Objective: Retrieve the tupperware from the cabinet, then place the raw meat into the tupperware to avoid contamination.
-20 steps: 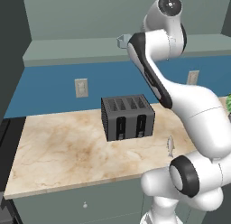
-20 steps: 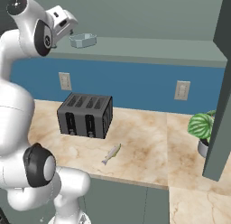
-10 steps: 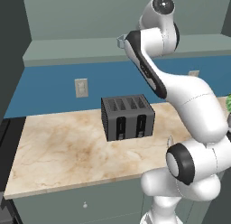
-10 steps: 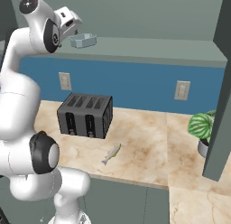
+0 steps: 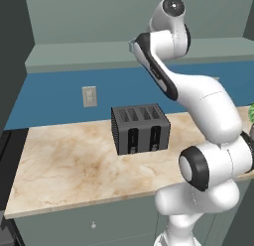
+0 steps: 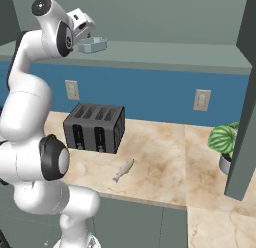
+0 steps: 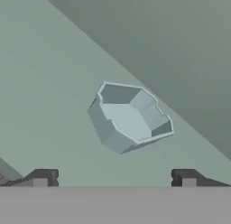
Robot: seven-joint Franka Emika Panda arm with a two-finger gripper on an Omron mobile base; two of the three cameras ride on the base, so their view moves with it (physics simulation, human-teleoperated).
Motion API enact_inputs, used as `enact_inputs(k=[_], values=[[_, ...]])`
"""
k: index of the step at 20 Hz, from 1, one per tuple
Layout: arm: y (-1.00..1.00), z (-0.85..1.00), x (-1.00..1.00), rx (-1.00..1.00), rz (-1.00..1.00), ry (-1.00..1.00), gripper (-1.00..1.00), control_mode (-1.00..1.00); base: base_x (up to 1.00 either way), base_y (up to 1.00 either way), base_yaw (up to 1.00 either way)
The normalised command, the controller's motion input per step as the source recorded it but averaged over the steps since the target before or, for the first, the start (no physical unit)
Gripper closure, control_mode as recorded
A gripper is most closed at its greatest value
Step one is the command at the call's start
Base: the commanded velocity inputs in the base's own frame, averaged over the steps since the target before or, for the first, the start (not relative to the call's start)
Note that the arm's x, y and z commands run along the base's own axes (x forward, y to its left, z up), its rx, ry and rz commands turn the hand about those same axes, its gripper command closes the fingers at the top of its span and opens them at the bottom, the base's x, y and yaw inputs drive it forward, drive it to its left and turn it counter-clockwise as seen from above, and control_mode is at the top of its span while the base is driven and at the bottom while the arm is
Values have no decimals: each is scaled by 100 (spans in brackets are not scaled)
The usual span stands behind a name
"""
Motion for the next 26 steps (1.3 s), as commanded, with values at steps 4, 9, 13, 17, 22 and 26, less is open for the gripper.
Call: enact_inputs(k=[4, 9, 13, 17, 22, 26], values=[[0, -9, 36, 0, 0, 2, -100, -100, 0, 0, 0], [0, -11, 33, 0, 0, 4, -100, -100, 0, 0, 0], [0, -5, 27, 0, 0, 4, -100, -100, 0, 0, 0], [0, -6, 28, 0, 0, 3, -100, -100, 0, 0, 0], [0, -1, 36, 0, 0, 0, -100, -100, 0, 0, 0], [0, -4, 34, 0, 0, 0, -100, -100, 0, 0, 0]])
